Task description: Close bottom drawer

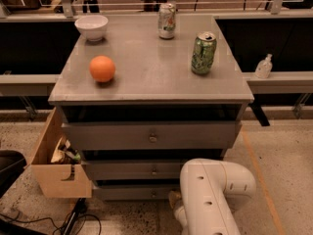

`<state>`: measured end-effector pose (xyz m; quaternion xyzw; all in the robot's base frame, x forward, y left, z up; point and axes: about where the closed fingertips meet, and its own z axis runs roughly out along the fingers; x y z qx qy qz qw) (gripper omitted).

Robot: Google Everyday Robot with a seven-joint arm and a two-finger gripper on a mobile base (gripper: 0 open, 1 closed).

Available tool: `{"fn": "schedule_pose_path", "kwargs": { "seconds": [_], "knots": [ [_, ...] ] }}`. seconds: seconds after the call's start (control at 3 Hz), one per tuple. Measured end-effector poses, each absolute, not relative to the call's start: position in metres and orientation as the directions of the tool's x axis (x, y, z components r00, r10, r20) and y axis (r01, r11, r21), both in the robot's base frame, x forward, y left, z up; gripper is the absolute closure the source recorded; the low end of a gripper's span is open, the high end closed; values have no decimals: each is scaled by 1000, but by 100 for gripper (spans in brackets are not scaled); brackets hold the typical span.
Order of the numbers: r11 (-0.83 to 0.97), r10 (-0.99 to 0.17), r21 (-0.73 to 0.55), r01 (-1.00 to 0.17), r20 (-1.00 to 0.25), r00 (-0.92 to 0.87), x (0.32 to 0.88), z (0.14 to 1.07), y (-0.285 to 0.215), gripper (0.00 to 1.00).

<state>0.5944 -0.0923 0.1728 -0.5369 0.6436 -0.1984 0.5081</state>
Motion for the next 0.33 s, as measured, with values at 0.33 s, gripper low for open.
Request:
{"fn": "schedule_pose_path", "kwargs": {
  "seconds": [0.33],
  "knots": [
    [352,-887,-802,-483,-450,102,594,173,-89,100]
  ]
}}
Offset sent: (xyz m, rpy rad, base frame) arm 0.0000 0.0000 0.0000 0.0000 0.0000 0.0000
